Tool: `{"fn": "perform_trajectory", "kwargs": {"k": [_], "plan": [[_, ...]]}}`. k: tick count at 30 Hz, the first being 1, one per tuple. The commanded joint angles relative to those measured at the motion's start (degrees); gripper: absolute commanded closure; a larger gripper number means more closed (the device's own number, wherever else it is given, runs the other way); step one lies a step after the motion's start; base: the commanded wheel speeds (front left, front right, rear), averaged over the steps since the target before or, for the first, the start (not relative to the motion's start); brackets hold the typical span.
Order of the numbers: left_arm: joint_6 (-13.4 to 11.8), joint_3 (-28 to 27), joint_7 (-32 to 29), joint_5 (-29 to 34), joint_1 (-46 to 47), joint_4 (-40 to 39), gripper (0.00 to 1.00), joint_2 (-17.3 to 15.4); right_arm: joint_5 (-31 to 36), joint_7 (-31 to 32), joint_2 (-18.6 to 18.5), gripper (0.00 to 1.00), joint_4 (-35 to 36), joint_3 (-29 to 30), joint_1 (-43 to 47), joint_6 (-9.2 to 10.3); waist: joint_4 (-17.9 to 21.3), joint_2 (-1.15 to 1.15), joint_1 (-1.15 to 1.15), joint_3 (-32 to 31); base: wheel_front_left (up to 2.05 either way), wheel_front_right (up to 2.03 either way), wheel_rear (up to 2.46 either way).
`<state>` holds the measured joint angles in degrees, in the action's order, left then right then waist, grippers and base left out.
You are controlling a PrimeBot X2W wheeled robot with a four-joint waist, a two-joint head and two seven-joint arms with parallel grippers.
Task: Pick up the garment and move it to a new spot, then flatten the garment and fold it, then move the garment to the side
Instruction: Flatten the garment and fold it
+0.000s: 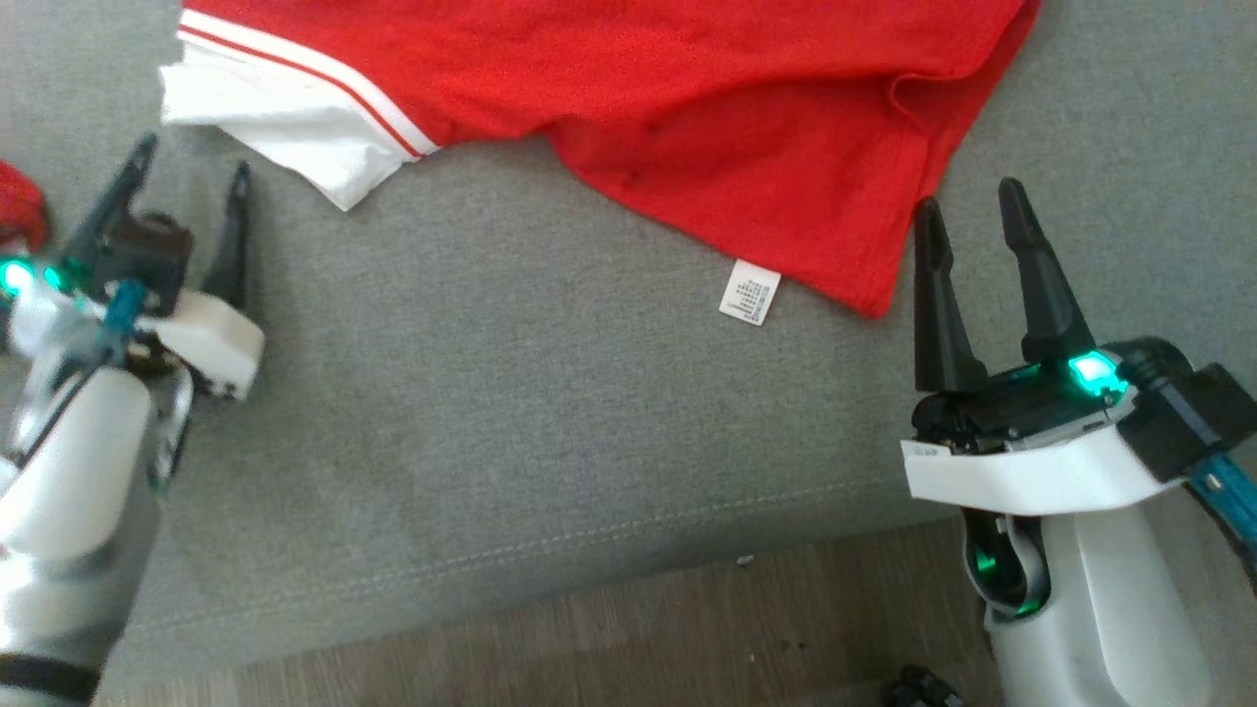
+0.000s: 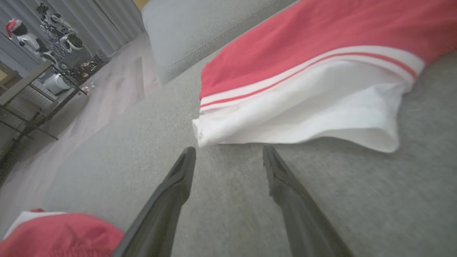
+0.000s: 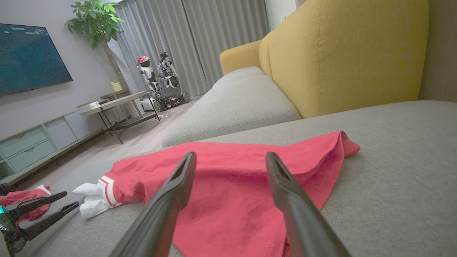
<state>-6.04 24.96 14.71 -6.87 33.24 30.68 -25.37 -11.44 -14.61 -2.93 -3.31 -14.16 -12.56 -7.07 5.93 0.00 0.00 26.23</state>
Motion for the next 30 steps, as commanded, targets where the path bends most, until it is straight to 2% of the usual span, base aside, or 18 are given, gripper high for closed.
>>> {"fn": "perform_trajectory", "kwargs": {"k": [1,5,9,11,12,13,17,21,26,30], "plan": [[-1.0,-2.0,0.3,1.8,4.0,0.3,0.00,-3.3,0.1,-0.4,0.1,0.00,2.0,-1.2,-1.2,-0.42,0.5,0.00,0.00,1.1,0.00,0.00,0.00],[-2.9,-1.6,0.3,4.7,7.6,2.4,0.00,-4.3,0.2,-0.4,0.1,0.00,2.3,-1.1,-1.9,-0.42,1.5,0.00,0.00,2.7,0.00,0.00,0.00],[-2.4,-0.6,0.3,6.4,9.5,2.8,0.00,-5.4,0.0,-0.4,0.1,0.00,2.6,-0.9,-2.5,-0.42,2.2,0.00,0.00,4.0,0.00,0.00,0.00],[-0.9,0.9,0.3,7.4,10.4,3.8,0.00,-6.1,-0.1,-0.4,0.1,0.00,2.7,-0.9,-2.7,-0.42,2.5,0.00,0.00,4.4,0.00,0.00,0.00],[0.3,1.8,0.3,7.9,10.9,4.4,0.15,-6.4,-0.1,-0.4,0.1,0.00,2.7,-1.0,-2.8,-0.42,2.6,0.00,0.00,4.5,0.00,0.00,0.00],[2.9,3.3,0.3,8.3,11.9,5.4,1.00,-7.0,-0.1,-0.4,0.1,0.00,2.7,-1.0,-2.9,-0.42,2.8,0.00,0.00,4.6,0.00,0.00,0.00],[4.1,3.8,0.3,7.5,12.1,5.6,1.00,-7.3,-0.3,-0.4,0.1,0.00,2.7,-0.8,-2.9,-0.42,2.7,0.00,0.00,4.0,0.00,0.00,0.00],[4.9,2.1,0.3,3.4,8.5,2.0,1.00,-6.8,-0.4,-0.4,0.1,0.00,2.5,-0.2,-2.2,-0.42,1.7,0.00,0.00,2.5,0.00,0.00,0.00],[6.4,0.4,-0.1,-1.7,2.4,-5.5,1.00,-6.3,0.0,-0.4,0.1,0.00,1.9,0.2,-1.0,-0.42,-1.3,0.00,0.00,0.4,0.00,0.00,0.00],[7.8,0.5,-6.9,-5.3,-3.0,-16.3,1.00,-7.3,0.4,-0.4,0.1,0.00,1.4,0.1,-0.6,-0.42,-3.2,0.00,0.00,-1.1,0.00,0.00,0.00]]}}
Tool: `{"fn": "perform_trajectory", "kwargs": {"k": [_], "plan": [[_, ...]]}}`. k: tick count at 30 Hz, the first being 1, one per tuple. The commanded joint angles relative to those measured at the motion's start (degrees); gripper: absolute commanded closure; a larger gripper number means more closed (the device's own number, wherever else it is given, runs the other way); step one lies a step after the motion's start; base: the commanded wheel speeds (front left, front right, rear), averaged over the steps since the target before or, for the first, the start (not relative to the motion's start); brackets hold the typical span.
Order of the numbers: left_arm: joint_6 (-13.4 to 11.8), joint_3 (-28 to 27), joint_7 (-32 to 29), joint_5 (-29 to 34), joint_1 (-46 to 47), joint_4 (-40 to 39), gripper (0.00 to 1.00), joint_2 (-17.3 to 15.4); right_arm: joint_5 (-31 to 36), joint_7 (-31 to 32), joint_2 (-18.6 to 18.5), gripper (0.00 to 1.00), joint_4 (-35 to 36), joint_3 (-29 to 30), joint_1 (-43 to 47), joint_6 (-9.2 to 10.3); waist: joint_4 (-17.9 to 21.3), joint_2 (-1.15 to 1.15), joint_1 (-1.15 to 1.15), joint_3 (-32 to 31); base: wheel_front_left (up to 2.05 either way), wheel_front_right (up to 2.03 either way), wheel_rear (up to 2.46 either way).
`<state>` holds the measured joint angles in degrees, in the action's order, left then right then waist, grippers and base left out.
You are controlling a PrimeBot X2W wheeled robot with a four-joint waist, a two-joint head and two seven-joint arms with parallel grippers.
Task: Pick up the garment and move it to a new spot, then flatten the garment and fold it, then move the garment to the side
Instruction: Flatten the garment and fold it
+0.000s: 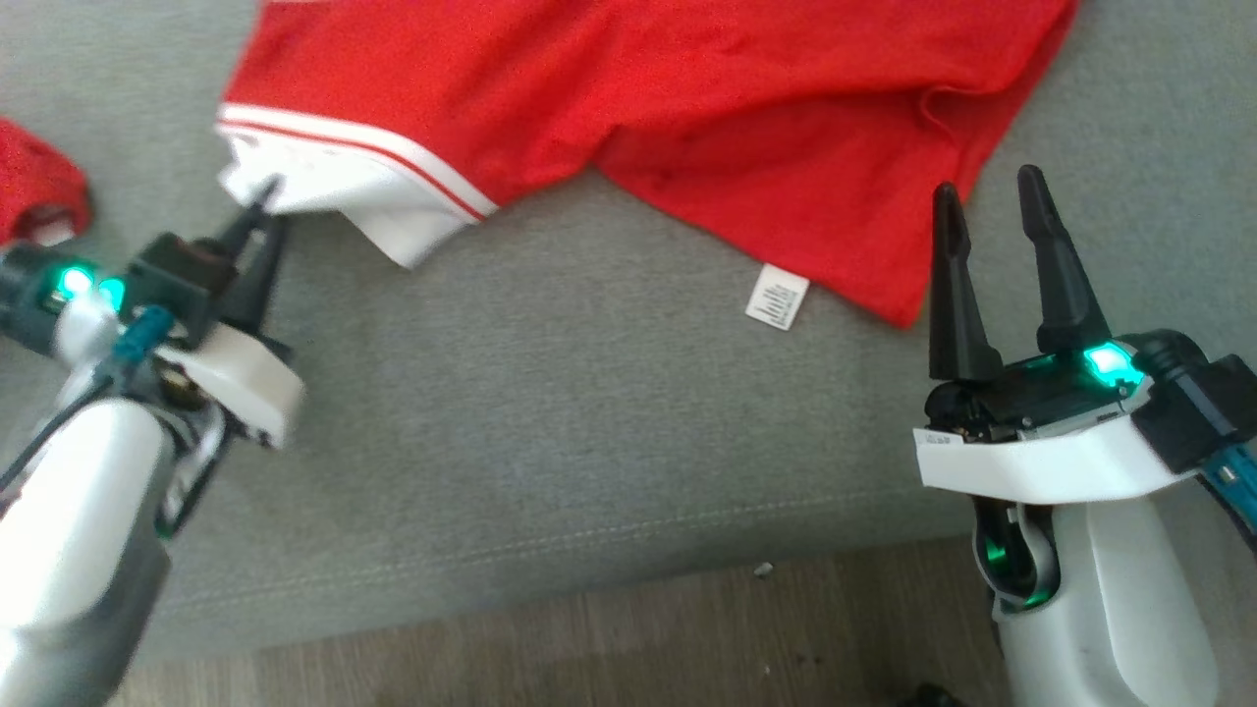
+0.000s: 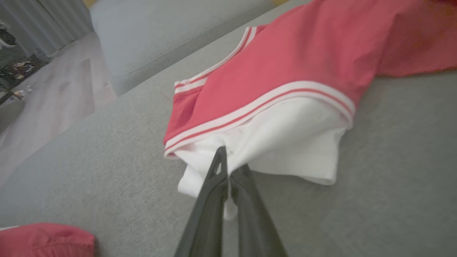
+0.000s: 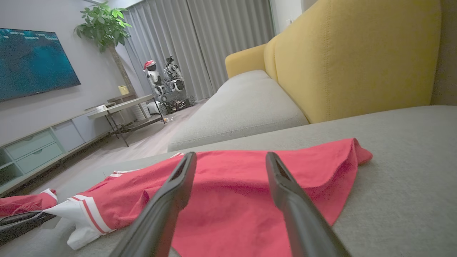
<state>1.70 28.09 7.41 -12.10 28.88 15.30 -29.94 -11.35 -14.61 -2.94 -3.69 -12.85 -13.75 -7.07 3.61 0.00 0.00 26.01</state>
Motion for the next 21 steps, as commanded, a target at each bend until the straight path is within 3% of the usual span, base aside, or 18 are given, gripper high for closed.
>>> {"fn": "perform_trajectory", "kwargs": {"k": [1,5,8,11,15,16,17,18,21], "plan": [[0.4,-2.8,-1.9,-1.3,0.1,-4.5,1.00,-3.2,0.4,-0.4,0.1,0.00,1.7,-1.2,0.6,-0.42,-1.2,0.00,0.00,-1.1,0.00,0.00,0.00],[0.1,-3.8,-11.0,-5.0,-3.7,-19.0,1.00,-5.5,0.4,-0.4,0.1,0.00,1.4,-1.3,0.3,-0.42,-1.9,0.00,0.00,-1.5,0.00,0.00,0.00],[-0.1,-4.2,-16.6,-7.7,-4.0,-25.3,1.00,-5.8,0.3,-0.4,0.1,0.00,1.2,-1.8,-0.2,-0.42,-1.6,0.00,0.00,-1.2,0.00,0.00,0.00],[1.0,-3.6,-19.1,-9.4,-1.8,-24.3,1.00,-4.9,-0.1,-0.4,0.1,0.00,1.2,-2.6,-1.0,-0.42,-0.8,0.00,0.00,-0.4,0.00,0.00,0.00],[2.9,-2.0,-15.2,-8.2,3.9,-16.3,1.00,-3.0,-0.9,-0.4,0.1,0.00,1.4,-3.1,-1.9,-0.42,0.7,0.00,0.00,1.2,0.00,0.00,0.00],[3.0,-1.7,-13.3,-7.1,5.2,-13.7,0.89,-2.5,-1.1,-0.4,0.1,0.00,1.6,-3.1,-2.1,-0.42,1.1,0.00,0.00,1.7,0.00,0.00,0.00],[2.8,-1.4,-10.9,-5.9,6.4,-11.2,0.15,-1.9,-1.2,-0.4,0.1,0.00,1.7,-3.1,-2.3,-0.42,1.4,0.00,0.00,2.1,0.00,0.00,0.00],[2.4,-1.3,-8.2,-4.9,7.5,-8.7,0.00,-1.2,-1.4,-0.4,0.1,0.00,1.8,-3.1,-2.4,-0.42,1.8,0.00,0.00,2.5,0.00,0.00,0.00],[0.6,-1.0,-1.4,-2.2,9.3,-1.7,0.00,0.6,-1.7,-0.4,0.1,0.00,1.8,-3.1,-2.4,-0.42,2.4,0.00,0.00,3.1,0.00,0.00,0.00]]}}
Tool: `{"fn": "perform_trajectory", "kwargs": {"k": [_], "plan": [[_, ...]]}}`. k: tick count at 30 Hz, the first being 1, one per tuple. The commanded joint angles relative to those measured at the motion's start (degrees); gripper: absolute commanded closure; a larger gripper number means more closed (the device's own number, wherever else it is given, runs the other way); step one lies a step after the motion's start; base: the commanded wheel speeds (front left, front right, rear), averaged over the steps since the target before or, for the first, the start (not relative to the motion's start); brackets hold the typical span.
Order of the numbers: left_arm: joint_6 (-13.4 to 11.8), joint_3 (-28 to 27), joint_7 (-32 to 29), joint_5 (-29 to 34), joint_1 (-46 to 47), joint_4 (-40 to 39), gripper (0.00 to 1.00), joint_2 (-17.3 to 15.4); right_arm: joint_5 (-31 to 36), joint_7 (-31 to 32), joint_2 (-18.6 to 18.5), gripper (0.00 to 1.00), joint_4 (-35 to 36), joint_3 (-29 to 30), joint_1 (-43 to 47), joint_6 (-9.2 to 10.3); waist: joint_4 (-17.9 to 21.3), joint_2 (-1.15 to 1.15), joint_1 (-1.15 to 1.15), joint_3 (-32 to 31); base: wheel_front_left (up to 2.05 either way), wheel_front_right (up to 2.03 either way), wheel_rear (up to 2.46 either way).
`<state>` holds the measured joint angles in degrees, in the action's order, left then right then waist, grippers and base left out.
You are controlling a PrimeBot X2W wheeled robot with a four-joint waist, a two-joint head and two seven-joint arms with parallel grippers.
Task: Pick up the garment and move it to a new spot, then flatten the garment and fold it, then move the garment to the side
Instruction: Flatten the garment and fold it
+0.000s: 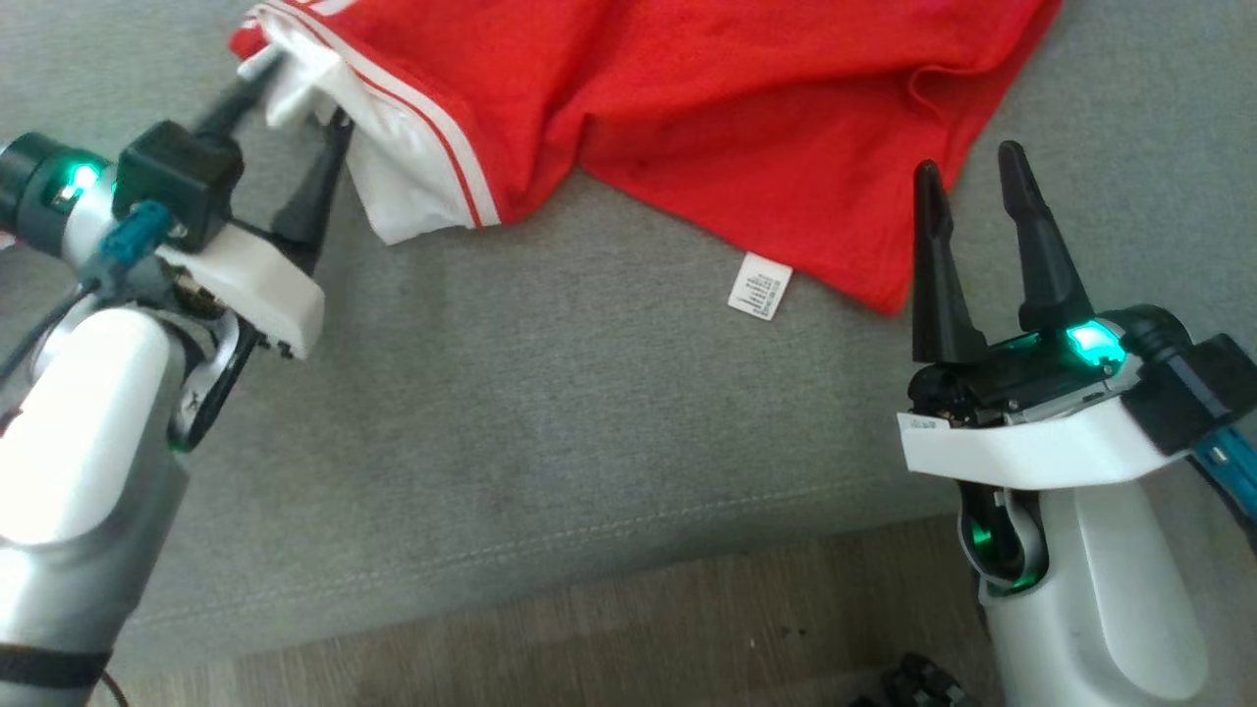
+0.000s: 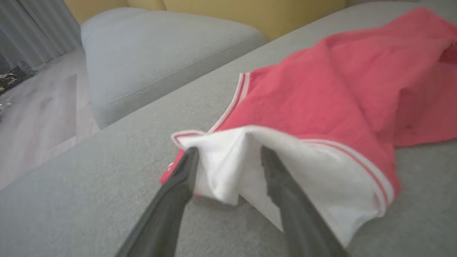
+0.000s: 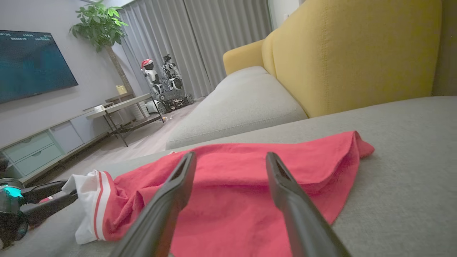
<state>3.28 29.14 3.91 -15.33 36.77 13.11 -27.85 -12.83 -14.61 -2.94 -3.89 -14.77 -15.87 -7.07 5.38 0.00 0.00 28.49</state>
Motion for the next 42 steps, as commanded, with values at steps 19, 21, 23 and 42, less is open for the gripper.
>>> {"fn": "perform_trajectory", "kwargs": {"k": [19,21,23,42], "plan": [[-8.8,-3.8,11.1,4.1,0.6,14.8,0.00,3.1,0.3,-0.4,0.1,0.00,1.3,-0.9,0.3,-0.42,-1.0,0.00,0.00,-1.3,0.00,0.00,0.00],[-8.3,-3.7,11.1,4.0,1.5,17.4,0.00,3.4,0.4,-0.4,0.1,0.00,1.4,-0.9,0.2,-0.42,-0.8,0.00,0.00,-1.5,0.00,0.00,0.00],[-7.4,-3.6,11.1,3.9,2.5,19.3,0.25,3.7,0.6,-0.4,0.1,0.00,1.4,-1.0,0.2,-0.42,-0.6,0.00,0.00,-1.6,0.00,0.00,0.00],[-7.6,-6.3,11.1,7.3,-9.1,2.0,1.00,0.7,5.2,-0.4,0.0,0.00,-10.4,0.5,9.5,-0.42,-2.7,0.00,0.00,-5.0,0.00,0.00,0.00]]}}
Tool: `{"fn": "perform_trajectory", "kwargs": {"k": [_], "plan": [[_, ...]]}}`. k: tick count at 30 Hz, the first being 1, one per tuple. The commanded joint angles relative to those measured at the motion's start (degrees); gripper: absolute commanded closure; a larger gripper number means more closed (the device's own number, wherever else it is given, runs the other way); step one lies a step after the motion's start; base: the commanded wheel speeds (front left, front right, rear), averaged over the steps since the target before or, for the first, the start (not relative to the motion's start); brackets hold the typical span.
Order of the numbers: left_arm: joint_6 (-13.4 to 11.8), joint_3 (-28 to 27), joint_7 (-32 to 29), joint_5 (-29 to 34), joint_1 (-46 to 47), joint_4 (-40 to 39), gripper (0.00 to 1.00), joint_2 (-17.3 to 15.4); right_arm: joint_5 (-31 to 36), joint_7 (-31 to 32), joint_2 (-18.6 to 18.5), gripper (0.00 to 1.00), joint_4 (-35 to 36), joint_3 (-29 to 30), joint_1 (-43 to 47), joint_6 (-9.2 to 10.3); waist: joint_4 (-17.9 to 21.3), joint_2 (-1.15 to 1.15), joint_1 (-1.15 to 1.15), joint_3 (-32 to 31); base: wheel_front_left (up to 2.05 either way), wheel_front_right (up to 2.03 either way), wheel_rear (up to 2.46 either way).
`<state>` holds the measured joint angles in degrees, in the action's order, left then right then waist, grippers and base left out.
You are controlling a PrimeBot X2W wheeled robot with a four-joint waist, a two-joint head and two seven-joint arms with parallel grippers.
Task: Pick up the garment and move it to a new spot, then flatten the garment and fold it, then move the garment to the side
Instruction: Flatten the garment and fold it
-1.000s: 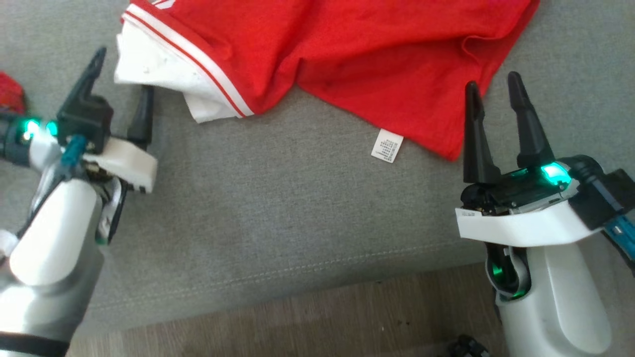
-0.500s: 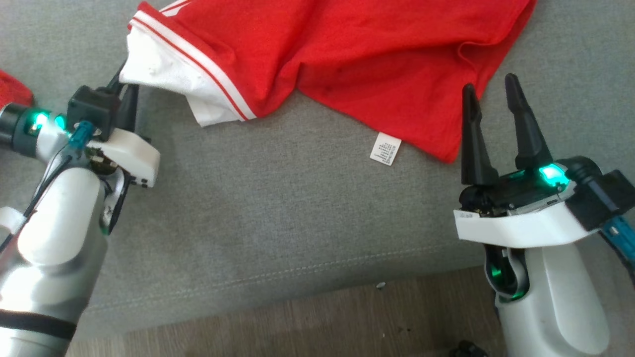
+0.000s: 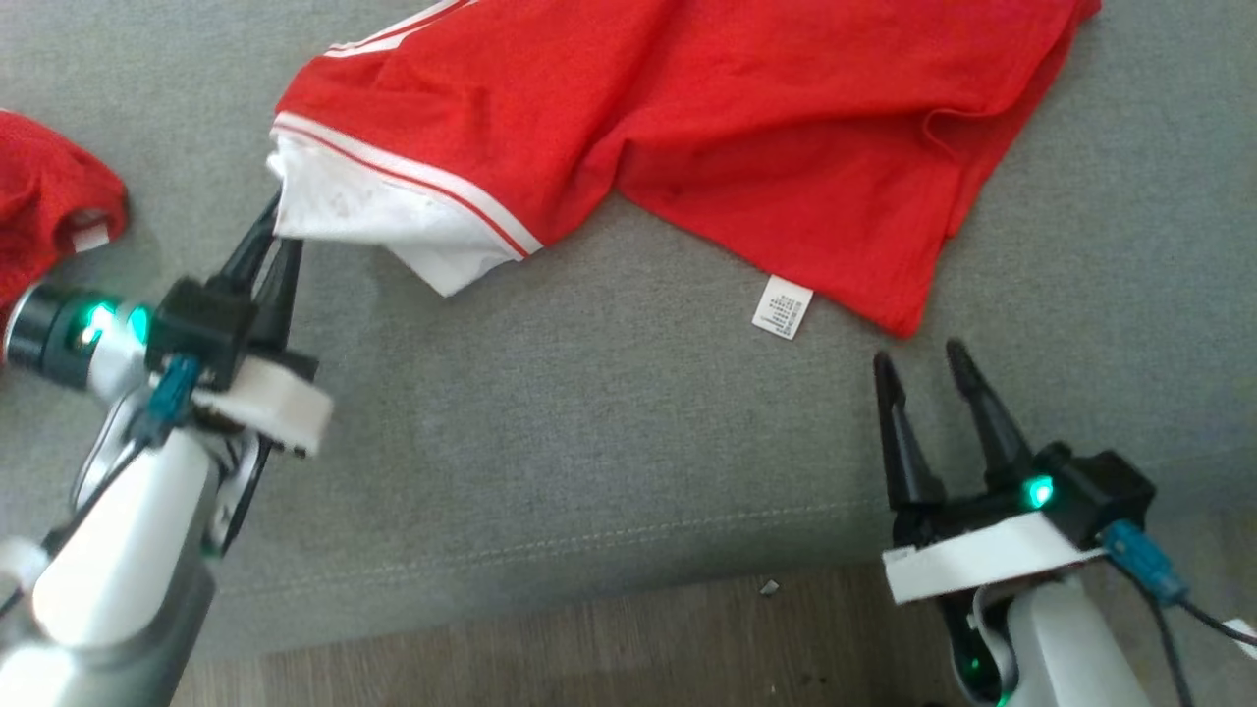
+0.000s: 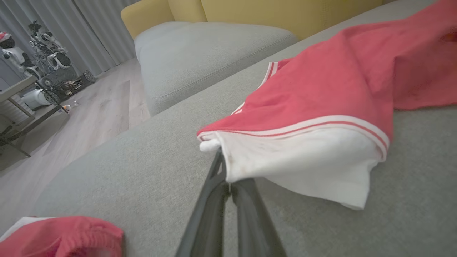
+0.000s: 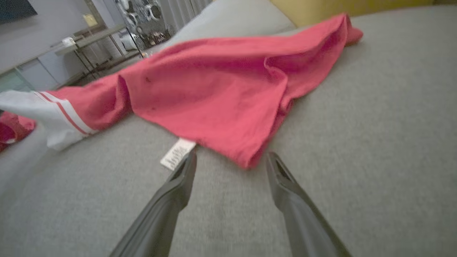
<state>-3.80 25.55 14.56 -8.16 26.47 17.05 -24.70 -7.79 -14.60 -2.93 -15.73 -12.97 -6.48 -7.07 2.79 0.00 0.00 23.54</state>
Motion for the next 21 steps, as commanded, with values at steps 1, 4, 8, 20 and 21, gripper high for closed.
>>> {"fn": "perform_trajectory", "kwargs": {"k": [1,4,8,20,21], "plan": [[-0.7,-3.0,0.4,0.2,0.2,-3.1,1.00,-2.8,-0.1,-0.4,0.0,0.00,0.0,-1.3,0.0,-0.42,-0.2,0.00,0.00,0.0,0.00,0.00,0.00],[-1.0,-3.4,0.4,0.2,-1.2,-4.9,1.00,-3.4,-0.2,-0.4,0.0,0.00,-1.8,-1.0,-0.6,-0.42,-0.6,0.00,0.00,0.0,0.00,0.00,0.00],[-1.3,-3.9,0.4,0.2,-2.3,-7.1,1.00,-4.0,-1.4,-0.4,0.0,0.00,-4.3,-1.2,-2.6,-0.42,-1.2,0.00,0.00,0.6,0.00,0.00,0.00],[-0.7,-3.9,0.3,-1.6,-2.0,-7.8,1.00,-3.4,-3.5,-0.4,0.0,1.00,-9.7,-2.8,-9.0,-0.42,-1.9,0.00,0.00,0.9,0.00,0.00,0.00],[0.4,-4.4,-0.1,-4.2,-2.3,-7.9,1.00,-2.4,-3.9,-0.4,0.0,1.00,-8.3,-2.3,-8.9,-0.42,-1.9,0.00,0.00,0.6,0.00,0.00,0.00]]}}
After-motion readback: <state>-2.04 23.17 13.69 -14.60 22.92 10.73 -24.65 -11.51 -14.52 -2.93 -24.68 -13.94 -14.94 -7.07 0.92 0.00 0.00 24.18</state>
